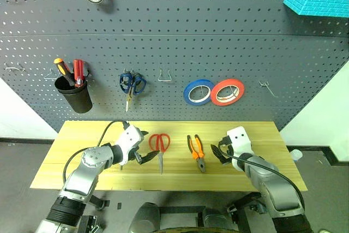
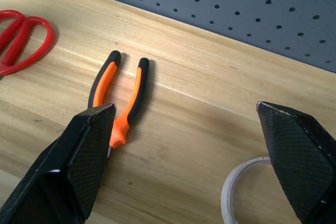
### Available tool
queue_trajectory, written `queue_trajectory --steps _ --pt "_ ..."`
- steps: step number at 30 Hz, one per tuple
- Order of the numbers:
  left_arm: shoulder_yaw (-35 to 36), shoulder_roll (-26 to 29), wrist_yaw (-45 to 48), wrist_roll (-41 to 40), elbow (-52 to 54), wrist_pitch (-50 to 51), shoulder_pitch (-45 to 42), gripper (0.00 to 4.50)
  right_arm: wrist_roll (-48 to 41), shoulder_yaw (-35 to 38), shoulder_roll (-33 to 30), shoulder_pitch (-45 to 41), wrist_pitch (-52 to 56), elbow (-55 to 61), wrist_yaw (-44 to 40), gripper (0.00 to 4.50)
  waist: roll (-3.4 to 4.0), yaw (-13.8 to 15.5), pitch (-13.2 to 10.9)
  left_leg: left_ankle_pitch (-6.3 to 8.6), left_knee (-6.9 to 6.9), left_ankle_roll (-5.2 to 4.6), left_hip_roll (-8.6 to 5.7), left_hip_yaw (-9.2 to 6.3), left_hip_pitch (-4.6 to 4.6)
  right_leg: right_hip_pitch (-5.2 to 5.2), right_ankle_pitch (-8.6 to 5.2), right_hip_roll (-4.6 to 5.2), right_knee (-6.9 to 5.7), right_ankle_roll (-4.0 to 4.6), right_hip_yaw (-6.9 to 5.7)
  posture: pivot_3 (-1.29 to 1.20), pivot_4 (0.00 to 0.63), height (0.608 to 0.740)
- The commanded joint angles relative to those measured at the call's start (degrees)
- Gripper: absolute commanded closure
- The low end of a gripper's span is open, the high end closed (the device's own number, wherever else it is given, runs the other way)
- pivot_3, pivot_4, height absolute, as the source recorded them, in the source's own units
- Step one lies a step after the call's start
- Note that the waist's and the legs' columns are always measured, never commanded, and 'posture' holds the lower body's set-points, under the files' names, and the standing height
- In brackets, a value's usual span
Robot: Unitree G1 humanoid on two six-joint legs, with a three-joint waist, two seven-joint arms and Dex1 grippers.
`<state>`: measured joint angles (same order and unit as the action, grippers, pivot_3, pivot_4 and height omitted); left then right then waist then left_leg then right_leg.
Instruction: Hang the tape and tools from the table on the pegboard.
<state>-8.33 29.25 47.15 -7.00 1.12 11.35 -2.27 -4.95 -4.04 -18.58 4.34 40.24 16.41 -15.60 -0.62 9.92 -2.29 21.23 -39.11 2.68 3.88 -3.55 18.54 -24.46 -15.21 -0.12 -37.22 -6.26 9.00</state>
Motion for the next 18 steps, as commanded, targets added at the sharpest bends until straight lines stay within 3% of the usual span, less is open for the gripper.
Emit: queue_trajectory --steps 1,13,18 --pt "1.4 0.3 -0.1 -1.7 3.2 0.8 0.2 0.0 -0.8 0.6 -0.2 0.1 0.1 3.3 -0.7 0.02 0.0 0.0 0.0 0.0 0.0 0.0 0.0 0.0 0.0 0.0 0.0 0.0 0.0 0.0 0.0 0.34 0.0 0.687" --pt "-0.4 2.4 2.2 -1.0 4.5 0.0 1.3 0.0 -1.0 1.9 2.3 -2.1 3.3 0.3 1.8 0.02 0.01 0.1 0.0 0.0 0.01 0.0 0.0 0.0 0.01 -0.01 -0.02 0.0 0.02 -0.03 0.0 0.36 0.0 0.687" --pt "-1.3 2.1 4.1 -3.1 6.5 4.2 -0.5 0.0 1.1 0.7 1.9 -5.5 5.1 -7.5 3.3 0.02 0.02 0.1 0.0 0.0 0.01 0.0 0.0 0.0 0.01 -0.02 -0.01 0.0 0.02 -0.02 0.0 0.36 0.0 0.687"
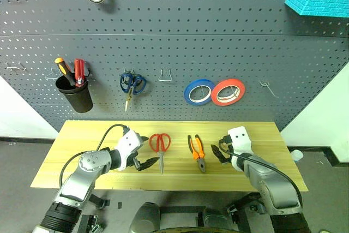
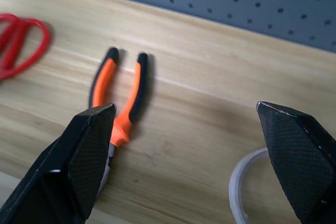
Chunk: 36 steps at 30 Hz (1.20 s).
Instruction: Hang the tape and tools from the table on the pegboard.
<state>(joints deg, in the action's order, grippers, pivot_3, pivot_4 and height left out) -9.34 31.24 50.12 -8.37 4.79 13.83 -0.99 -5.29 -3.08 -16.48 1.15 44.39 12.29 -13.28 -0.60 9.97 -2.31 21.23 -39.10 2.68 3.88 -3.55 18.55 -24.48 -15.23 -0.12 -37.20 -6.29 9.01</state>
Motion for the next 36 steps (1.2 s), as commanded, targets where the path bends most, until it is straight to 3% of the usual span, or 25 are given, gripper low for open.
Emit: queue_trajectory --steps 1,13,29,36 --pt "-0.4 0.2 1.5 -1.9 3.0 2.0 -2.0 0.0 1.6 -0.3 -0.1 -2.8 1.4 -4.3 1.1 0.02 0.0 0.0 0.0 0.0 0.0 0.0 0.0 0.0 0.0 0.0 0.0 0.0 0.0 0.0 0.0 0.36 0.0 0.687" --pt "-2.8 0.3 4.8 -1.3 1.9 -0.5 -4.6 0.0 3.2 -0.8 -0.6 -3.4 0.8 -5.6 1.3 0.02 0.19 -0.2 -0.4 0.0 0.06 -0.01 0.0 0.0 0.03 -0.04 -0.03 0.0 0.02 -0.04 0.01 0.33 0.04 0.687" --pt "-1.0 3.6 3.5 -4.3 13.7 4.5 5.9 0.0 2.6 2.4 -1.3 -0.5 2.0 -6.2 1.7 0.02 0.41 -1.5 -5.7 0.02 -0.05 -0.04 0.01 -0.05 0.83 -0.84 -0.03 0.0 -0.14 -0.05 0.05 0.33 0.163 0.687" --pt "2.0 1.6 1.1 -7.3 16.7 2.0 8.2 0.0 3.0 2.0 -1.9 -1.2 1.3 -8.5 0.4 0.02 0.51 -1.5 -7.7 0.02 -0.04 -0.05 0.01 -0.05 0.94 -0.94 -0.04 0.0 -0.11 -0.06 0.05 0.33 0.182 0.687"
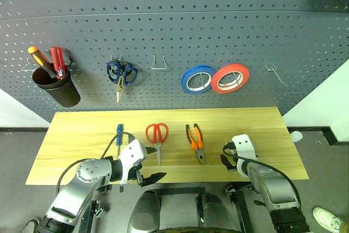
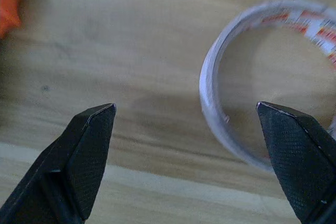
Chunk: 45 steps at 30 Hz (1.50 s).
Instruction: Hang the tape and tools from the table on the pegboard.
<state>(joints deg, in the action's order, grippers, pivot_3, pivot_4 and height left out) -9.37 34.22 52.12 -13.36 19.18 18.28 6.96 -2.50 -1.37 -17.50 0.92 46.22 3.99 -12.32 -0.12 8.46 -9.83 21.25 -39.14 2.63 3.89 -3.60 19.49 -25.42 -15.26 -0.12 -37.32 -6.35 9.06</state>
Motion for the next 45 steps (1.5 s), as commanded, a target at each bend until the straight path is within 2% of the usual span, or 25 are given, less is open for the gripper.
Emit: queue_trajectory --steps 1,6,13,16,27,28,37,45 --pt "2.4 -2.2 -1.4 -2.7 2.2 -3.6 0.0 0.0 0.2 0.3 -1.1 -1.3 -0.6 -0.6 -0.8 0.02 0.03 0.0 -0.4 0.0 0.0 0.0 0.0 0.0 0.01 0.0 0.0 0.0 0.02 0.0 0.0 0.33 0.183 0.687" --pt "2.7 -4.2 -1.7 -3.4 1.1 -6.7 -0.4 0.0 0.2 0.3 -2.0 -2.1 -1.1 -1.1 -1.5 0.02 0.01 0.0 -0.9 0.0 0.0 0.0 0.0 0.0 0.01 0.0 0.01 0.0 0.02 0.0 0.0 0.33 0.186 0.687" --pt "1.6 -4.3 -1.4 -2.7 0.9 -8.3 0.4 0.0 0.1 0.3 -2.0 -1.3 -1.1 0.0 -1.7 0.02 -0.15 -0.1 -1.2 0.0 0.01 0.0 0.0 0.0 0.01 0.0 0.0 0.0 0.06 0.0 0.0 0.32 0.188 0.687" --pt "1.5 -4.1 -1.5 -2.8 1.2 -8.1 0.6 0.0 0.1 0.4 -1.9 -0.8 -1.0 0.4 -1.6 0.54 -0.13 -0.1 -1.3 0.0 0.01 0.0 0.0 0.0 0.01 0.0 0.0 0.0 0.06 0.0 0.0 0.32 0.188 0.687" --pt "1.5 -4.0 -1.7 -3.3 1.8 -7.7 0.2 0.0 0.8 -0.1 -1.1 -1.9 -2.0 1.3 -0.1 4.32 -0.13 -0.1 -1.5 0.0 0.01 0.0 0.0 0.0 0.02 -0.01 0.0 0.0 0.06 0.0 0.0 0.33 0.182 0.687" --pt "1.5 -4.0 -1.7 -3.3 1.8 -7.7 0.1 0.0 0.9 -0.2 -1.1 -1.8 -2.2 1.3 0.0 4.43 -0.13 -0.1 -1.5 0.0 0.01 0.0 0.0 0.0 0.02 -0.01 0.0 0.0 0.06 0.0 0.0 0.33 0.181 0.687" --pt "1.1 -4.8 -1.7 -3.4 0.4 -7.8 -2.0 0.0 1.3 0.6 -1.0 -1.5 -4.4 1.4 1.2 4.43 -0.08 -0.1 -1.6 0.0 0.01 0.0 0.0 0.0 0.05 -0.01 0.0 0.0 0.08 -0.01 0.0 0.31 0.166 0.687" --pt "0.7 -7.2 -0.9 -3.0 -3.6 -11.1 -5.6 0.0 1.3 3.2 -0.8 -0.3 -7.5 5.2 3.1 4.43 -0.08 0.0 -1.4 -0.01 0.0 0.01 0.0 0.0 0.08 -0.02 0.02 0.0 0.09 -0.02 0.0 0.29 0.115 0.687"
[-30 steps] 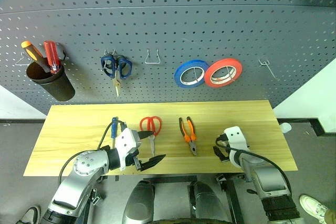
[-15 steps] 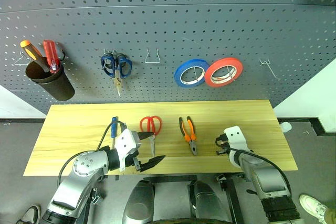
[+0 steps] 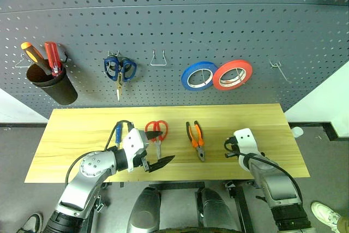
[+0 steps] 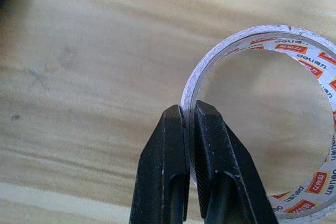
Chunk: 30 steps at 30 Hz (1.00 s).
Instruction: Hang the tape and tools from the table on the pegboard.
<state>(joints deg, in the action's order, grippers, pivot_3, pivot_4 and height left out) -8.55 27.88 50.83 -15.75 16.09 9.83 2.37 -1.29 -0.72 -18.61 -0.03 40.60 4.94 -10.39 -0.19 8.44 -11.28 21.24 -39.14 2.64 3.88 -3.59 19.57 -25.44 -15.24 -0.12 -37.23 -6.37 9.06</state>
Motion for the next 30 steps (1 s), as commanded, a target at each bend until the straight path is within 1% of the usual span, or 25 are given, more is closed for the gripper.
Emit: queue_trajectory --steps 1,4,5,11,14,18,21,25,30 --pt "0.1 -1.4 0.3 -0.8 -1.4 -3.1 -1.9 0.0 0.1 3.1 0.3 1.2 -2.5 5.3 1.6 4.43 0.0 0.1 0.1 0.0 0.0 0.0 0.0 0.0 0.0 0.0 0.0 0.0 0.0 0.0 0.0 0.29 0.103 0.687" --pt "0.2 -2.7 0.6 -0.6 -4.0 -5.2 -4.0 0.0 0.5 5.0 0.6 3.1 -4.7 8.8 3.2 4.43 -0.08 0.1 0.6 -0.01 -0.02 0.01 0.0 0.0 0.03 0.0 0.02 0.0 0.01 -0.01 0.0 0.28 0.078 0.687" --pt "0.0 -3.3 0.7 -0.2 -5.3 -6.4 -4.7 0.0 0.5 5.7 0.7 3.5 -5.3 9.2 3.7 4.43 -0.05 0.1 1.0 -0.01 -0.02 0.01 0.0 0.0 0.03 0.01 0.02 0.0 0.0 -0.01 0.0 0.27 0.061 0.687" --pt "-0.4 -6.6 2.5 0.1 -12.2 -15.2 -8.5 0.0 0.7 11.1 2.8 8.1 -8.5 15.2 7.8 4.43 -0.06 0.1 4.3 -0.02 -0.01 0.05 -0.02 0.01 0.01 0.04 0.09 0.0 0.05 -0.13 0.0 0.24 0.002 0.687" --pt "-0.2 -8.4 3.4 -0.5 -15.5 -18.9 -10.3 0.0 0.5 13.8 4.4 10.4 -10.4 19.0 9.6 4.43 -0.02 0.0 5.8 0.0 -0.01 0.01 -0.03 0.02 -0.12 0.17 0.03 0.0 0.05 -0.01 0.01 0.22 0.0 0.687" --pt "0.3 -10.2 4.9 -1.5 -19.6 -21.3 -12.8 0.0 0.3 17.1 6.7 12.6 -16.5 23.6 11.7 4.43 0.12 -0.3 6.6 -0.01 -0.04 0.02 -0.04 0.02 -0.19 0.47 0.08 -0.02 0.04 0.08 0.03 0.2 0.0 0.687" --pt "0.9 -11.6 5.3 -2.3 -22.1 -22.5 -14.6 0.0 0.2 19.0 6.9 9.4 -22.2 23.0 12.8 4.43 0.14 -1.5 6.9 -0.02 -0.08 0.03 -0.04 0.02 -0.3 0.73 0.08 -0.03 0.04 0.09 0.04 0.19 0.0 0.687" --pt "1.3 -12.4 5.9 -2.8 -23.6 -22.9 -16.0 0.0 0.9 18.7 5.2 3.2 -25.6 18.6 12.3 4.43 0.16 -3.1 7.3 -0.04 -0.1 0.07 -0.03 -0.01 -0.32 0.79 0.15 -0.07 0.03 0.14 0.07 0.19 0.0 0.687" --pt "1.6 -13.0 5.8 -3.4 -23.1 -22.3 -16.3 0.0 1.9 17.4 3.0 -4.0 -28.6 11.1 11.4 4.43 0.3 -3.1 7.6 -0.05 -0.1 0.06 -0.03 -0.03 -0.38 0.82 0.17 -0.1 0.01 0.14 0.09 0.21 0.0 0.687"
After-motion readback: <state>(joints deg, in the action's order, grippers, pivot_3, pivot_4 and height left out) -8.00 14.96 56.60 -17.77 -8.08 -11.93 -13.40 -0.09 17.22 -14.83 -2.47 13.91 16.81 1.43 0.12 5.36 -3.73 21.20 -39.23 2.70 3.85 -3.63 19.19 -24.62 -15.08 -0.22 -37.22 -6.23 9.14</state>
